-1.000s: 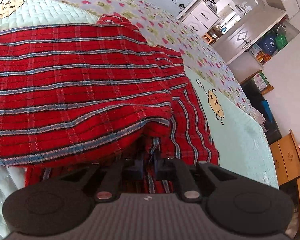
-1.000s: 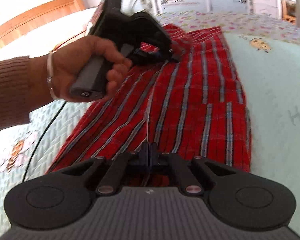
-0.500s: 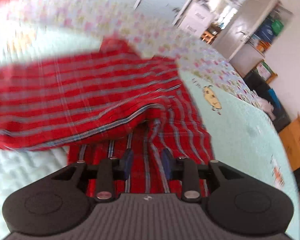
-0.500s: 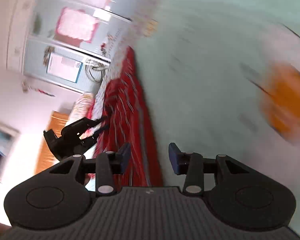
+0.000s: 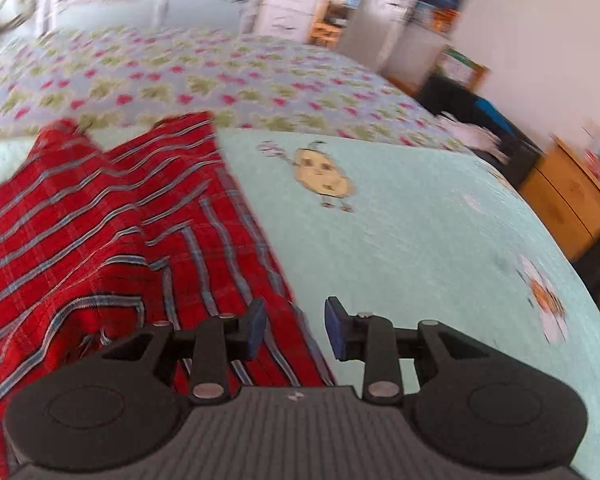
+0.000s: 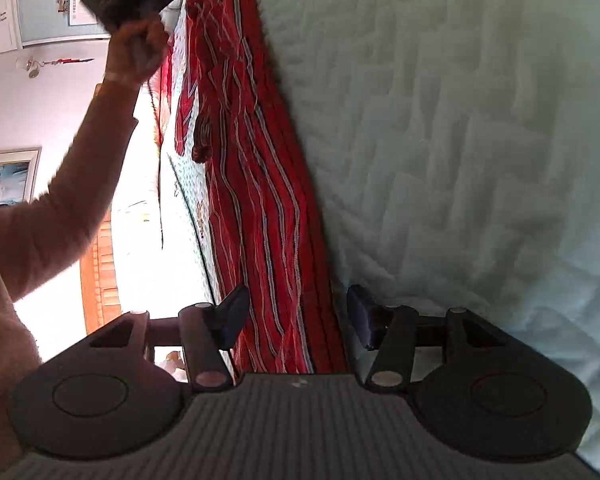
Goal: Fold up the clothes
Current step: 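Grasp the shirt hem with the right gripper and lift it high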
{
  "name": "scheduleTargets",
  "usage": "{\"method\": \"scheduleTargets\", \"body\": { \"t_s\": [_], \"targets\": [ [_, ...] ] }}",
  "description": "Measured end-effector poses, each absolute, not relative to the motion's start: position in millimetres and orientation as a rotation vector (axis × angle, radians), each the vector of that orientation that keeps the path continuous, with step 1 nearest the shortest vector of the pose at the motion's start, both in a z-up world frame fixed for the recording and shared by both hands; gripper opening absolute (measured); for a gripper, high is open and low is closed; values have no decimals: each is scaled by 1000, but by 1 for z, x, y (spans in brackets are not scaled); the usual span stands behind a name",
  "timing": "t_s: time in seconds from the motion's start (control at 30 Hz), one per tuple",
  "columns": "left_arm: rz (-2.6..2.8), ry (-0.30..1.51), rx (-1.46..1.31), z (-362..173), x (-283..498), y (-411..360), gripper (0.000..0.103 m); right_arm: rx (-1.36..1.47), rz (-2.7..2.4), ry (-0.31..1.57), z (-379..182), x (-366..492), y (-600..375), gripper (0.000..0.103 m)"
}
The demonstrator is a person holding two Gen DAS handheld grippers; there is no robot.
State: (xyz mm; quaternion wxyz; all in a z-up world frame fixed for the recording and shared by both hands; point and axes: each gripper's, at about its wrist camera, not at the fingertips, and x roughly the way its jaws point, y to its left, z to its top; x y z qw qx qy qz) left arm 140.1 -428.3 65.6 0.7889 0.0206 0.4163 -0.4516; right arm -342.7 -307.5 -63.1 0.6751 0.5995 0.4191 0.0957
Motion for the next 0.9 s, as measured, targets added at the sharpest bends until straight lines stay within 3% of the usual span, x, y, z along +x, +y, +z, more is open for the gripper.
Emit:
{"method": "scheduleTargets", "body": {
  "t_s": [0.13,0.17,0.27,0.57,0.67,0.9],
  "targets": [
    [-963,949,-18,52,155,-443,34,1360,287,941,-68,-341,-310,52],
    [-964,956,-13,49,156,-448,34,1363,295,944,-69,-340,-312,43],
    [-946,962,-10,41,165,-459,34,1355,281,984,-79,-335,-311,3],
    [-875,1004,-110,24,195,-464,30,1330,262,1001,-81,-335,-302,1],
    [-826,982,-35,16,203,-478,3,1291,258,1039,-79,-333,-297,1],
    [-764,899,6,7,212,-498,4,1345,184,1066,-76,-333,-282,0]
  ]
}}
